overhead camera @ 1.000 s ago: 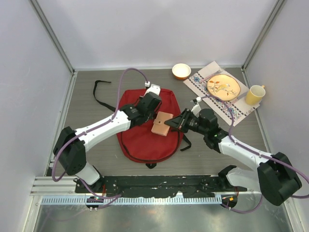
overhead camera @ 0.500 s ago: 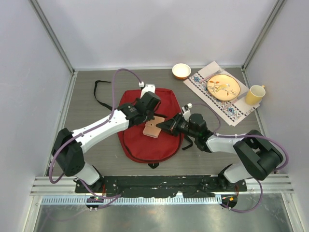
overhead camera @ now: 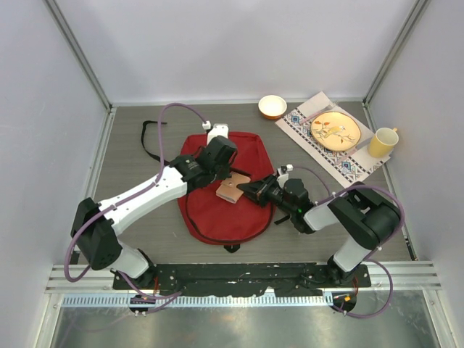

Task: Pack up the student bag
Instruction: Place the personal item in the student bag.

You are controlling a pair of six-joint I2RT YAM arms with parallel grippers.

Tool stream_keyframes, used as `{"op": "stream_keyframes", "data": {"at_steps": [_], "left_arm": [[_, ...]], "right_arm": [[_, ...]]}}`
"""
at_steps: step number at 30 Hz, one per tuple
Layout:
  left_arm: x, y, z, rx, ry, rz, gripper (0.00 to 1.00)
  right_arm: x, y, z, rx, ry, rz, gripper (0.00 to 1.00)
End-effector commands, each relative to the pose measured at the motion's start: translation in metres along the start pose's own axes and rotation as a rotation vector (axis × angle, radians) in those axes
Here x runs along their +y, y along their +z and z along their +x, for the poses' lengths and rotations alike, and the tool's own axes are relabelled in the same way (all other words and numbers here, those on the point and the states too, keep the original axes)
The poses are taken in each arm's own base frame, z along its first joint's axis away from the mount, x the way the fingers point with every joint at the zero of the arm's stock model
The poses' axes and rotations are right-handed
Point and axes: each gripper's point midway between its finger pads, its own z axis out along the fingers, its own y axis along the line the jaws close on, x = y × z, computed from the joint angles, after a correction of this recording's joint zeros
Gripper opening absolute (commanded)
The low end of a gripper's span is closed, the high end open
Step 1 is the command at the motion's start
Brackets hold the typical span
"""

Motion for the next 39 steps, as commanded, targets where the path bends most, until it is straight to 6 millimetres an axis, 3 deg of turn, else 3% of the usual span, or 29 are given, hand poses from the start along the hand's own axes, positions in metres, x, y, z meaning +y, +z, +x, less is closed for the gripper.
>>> {"op": "stream_keyframes", "data": {"at_steps": [1, 5, 16, 17, 18, 20, 27, 34, 39], "left_arm": [[-0.012, -0.011, -0.019, -0.060, -0.042, 0.062, 0.00], [-0.012, -0.010, -0.016, -0.047, -0.035, 0.065, 0.00], [-0.036, -0.016, -0.023, -0.035, -0.108, 0.168, 0.00], [-0.037, -0.017, -0.024, -0.036, -0.113, 0.174, 0.00], [-0.039, -0.016, -0.024, -0.037, -0.116, 0.178, 0.00], [-0.039, -0.014, -0.023, -0.033, -0.116, 0.178, 0.00], [-0.037, -0.022, -0.032, -0.072, -0.138, 0.185, 0.01], [-0.004, -0.043, -0.041, -0.163, -0.170, 0.111, 0.37], [0.016, -0.055, -0.042, -0.209, -0.211, 0.087, 0.43]], "right_arm": [[0.047, 0.004, -0.025, -0.123, -0.019, -0.181, 0.01], [0.065, 0.010, -0.043, -0.200, -0.028, -0.240, 0.01], [0.070, 0.008, -0.096, -0.408, -0.074, -0.207, 0.01], [0.072, 0.009, -0.098, -0.418, -0.109, -0.195, 0.01], [0.061, 0.012, -0.100, -0.422, -0.121, -0.131, 0.01], [0.072, 0.013, -0.096, -0.422, -0.171, -0.137, 0.01], [0.071, 0.031, -0.095, -0.444, -0.195, -0.134, 0.01], [0.064, 0.059, -0.078, -0.469, -0.228, -0.102, 0.01], [0.059, 0.066, -0.083, -0.514, -0.198, -0.113, 0.04]]}}
